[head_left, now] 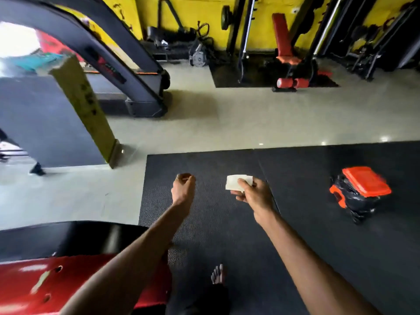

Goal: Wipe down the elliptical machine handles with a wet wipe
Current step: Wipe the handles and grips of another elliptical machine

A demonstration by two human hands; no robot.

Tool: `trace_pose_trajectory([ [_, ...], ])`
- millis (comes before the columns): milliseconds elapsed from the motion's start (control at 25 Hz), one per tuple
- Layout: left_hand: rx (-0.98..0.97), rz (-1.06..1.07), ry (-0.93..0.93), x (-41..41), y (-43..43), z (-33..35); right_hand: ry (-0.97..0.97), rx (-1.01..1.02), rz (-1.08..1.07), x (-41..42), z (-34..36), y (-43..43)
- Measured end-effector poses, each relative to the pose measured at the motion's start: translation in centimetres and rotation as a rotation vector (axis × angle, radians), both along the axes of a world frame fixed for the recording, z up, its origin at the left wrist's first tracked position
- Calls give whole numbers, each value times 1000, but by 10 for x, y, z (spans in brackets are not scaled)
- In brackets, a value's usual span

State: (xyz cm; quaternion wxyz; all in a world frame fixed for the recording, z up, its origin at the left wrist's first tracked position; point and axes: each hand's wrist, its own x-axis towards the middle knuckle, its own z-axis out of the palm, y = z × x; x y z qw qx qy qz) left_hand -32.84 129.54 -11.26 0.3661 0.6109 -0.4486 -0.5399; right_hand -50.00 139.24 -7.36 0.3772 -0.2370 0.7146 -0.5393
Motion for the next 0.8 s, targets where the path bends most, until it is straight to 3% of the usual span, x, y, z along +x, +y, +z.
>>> trace_pose_trajectory([
  [160, 15, 238, 39, 24, -95, -19, 45, 43, 253, 11, -14, -144],
  [520, 29, 846, 28, 118, -230, -8, 163, 24, 888, 112, -10, -377],
  [800, 22, 1276, 43, 188, -305, 4, 16, -10, 1359, 220, 13, -526],
])
